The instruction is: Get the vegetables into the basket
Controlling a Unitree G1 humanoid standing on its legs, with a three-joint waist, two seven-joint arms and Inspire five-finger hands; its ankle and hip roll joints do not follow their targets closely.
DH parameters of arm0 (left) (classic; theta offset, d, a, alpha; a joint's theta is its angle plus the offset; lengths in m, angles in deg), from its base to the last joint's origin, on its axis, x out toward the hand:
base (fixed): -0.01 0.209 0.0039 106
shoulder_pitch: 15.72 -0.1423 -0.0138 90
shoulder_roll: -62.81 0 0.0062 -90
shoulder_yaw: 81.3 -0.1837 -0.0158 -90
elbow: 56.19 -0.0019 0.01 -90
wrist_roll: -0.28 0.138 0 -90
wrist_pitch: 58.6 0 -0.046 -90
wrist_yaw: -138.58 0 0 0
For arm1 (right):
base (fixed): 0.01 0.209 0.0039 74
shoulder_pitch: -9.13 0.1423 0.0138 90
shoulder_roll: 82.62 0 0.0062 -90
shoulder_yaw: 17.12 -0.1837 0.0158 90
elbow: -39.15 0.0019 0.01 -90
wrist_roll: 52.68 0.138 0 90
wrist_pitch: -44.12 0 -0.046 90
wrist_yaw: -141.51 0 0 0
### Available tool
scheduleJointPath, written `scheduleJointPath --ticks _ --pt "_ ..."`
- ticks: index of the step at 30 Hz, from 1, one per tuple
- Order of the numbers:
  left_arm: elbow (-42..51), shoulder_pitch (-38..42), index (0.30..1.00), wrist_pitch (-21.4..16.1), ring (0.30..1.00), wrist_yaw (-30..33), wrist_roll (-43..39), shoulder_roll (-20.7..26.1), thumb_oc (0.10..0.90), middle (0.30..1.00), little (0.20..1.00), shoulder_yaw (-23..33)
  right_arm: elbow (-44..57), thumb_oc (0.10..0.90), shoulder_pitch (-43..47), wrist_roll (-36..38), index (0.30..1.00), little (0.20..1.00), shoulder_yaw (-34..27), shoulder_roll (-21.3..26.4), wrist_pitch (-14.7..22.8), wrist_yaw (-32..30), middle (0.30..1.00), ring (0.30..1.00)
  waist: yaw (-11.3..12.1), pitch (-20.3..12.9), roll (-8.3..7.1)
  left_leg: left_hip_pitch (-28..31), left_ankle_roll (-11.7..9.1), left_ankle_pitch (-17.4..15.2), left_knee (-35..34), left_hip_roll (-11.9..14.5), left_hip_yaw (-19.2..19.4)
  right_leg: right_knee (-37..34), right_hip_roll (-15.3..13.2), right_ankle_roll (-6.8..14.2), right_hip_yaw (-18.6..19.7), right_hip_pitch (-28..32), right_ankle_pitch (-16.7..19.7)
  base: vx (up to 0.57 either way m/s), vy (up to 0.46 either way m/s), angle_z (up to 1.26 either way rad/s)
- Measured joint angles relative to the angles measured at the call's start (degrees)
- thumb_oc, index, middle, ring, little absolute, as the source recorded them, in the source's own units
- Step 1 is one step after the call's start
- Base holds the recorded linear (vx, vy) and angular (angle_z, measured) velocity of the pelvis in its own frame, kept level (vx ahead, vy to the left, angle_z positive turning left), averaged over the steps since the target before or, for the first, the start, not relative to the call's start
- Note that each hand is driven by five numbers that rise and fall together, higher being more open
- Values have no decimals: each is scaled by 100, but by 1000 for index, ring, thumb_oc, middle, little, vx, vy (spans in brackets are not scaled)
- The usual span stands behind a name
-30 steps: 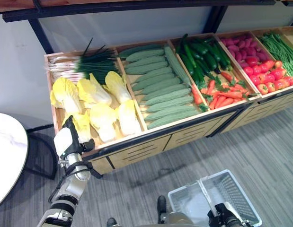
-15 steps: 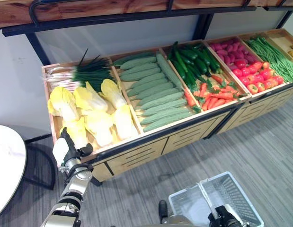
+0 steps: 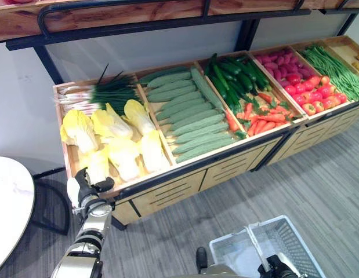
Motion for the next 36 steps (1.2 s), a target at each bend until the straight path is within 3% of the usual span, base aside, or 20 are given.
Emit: scheduleJointPath --ticks 3,4,5,9,14,18,20,22,24,29,36 --pt "615 -153 300 203 300 16 -99 -1 400 300 300 25 0 400 1 -37 300 300 -1 1 -3 4 300 300 30 11 -6 -2 1 0 0 -3 -18 0 -8 -2 -31 12 1 -10 -1 2" --pt "1213 -344 300 307 300 42 -92 0 400 300 300 54 34 400 3 -39 300 300 -3 1 -3 14 300 300 37 48 -22 -3 1 0 0 -1 -23 0 -9 -2 -33 16 2 -19 -10 9" --pt "2379 -637 300 382 300 182 -32 -3 400 300 300 125 98 400 -4 -40 300 300 -11 1 8 14 300 300 51 175 -76 -8 -5 8 0 4 -61 1 -12 -8 -50 39 6 -31 -13 11" --pt "4976 -1007 300 320 300 480 746 1 400 300 300 378 163 400 -40 -37 300 300 -61 4 41 16 300 300 166 380 -128 -22 -7 9 -1 7 -129 2 -26 -2 -116 64 -3 -23 -4 9" --pt "5716 -893 300 30 300 769 2003 512 400 300 300 557 31 400 -37 -24 300 300 -57 2 113 24 300 300 199 388 -115 -14 -5 6 1 0 -246 25 -49 -16 -213 138 7 -26 9 13" --pt "6275 -1236 300 -391 300 255 2224 731 400 300 300 -52 -55 400 -38 23 300 300 -78 3 174 30 300 300 340 410 -113 -22 9 -3 0 -58 -297 14 -107 -1 -250 158 -4 -47 31 5" --pt "6483 -1575 300 -928 300 -787 756 1201 400 300 300 -407 59 400 -6 39 300 300 -75 31 165 83 300 300 315 422 -109 -15 10 -4 0 -80 -287 26 -123 2 -233 154 0 -31 46 0" --pt "6469 -1698 300 -1155 300 -1928 -724 1437 400 300 300 -706 197 400 -45 54 300 300 -85 75 159 119 300 300 299 430 -82 -6 19 -10 -1 -97 -285 25 -140 4 -226 162 -1 -5 17 -1" --pt "6087 -1767 300 -1158 300 -3280 -2224 1169 400 300 300 -1196 265 400 -32 89 300 300 -122 74 193 292 300 300 267 431 -64 12 32 -18 0 -118 -269 8 -162 28 -205 167 -18 13 36 -4" --pt "6039 -2051 300 -1019 300 -4275 -2773 1236 400 300 300 -1356 222 400 -15 90 300 300 -308 59 245 428 300 300 147 433 -33 35 40 -23 -1 -120 -244 9 -154 12 -187 175 -4 10 42 -2" --pt "5971 -2059 300 -1019 300 -4464 -2902 1338 400 300 300 -1349 144 400 -50 156 300 300 -542 60 222 496 300 300 181 418 -35 168 89 -61 0 -239 -141 30 -211 70 -58 250 38 1 87 -6"
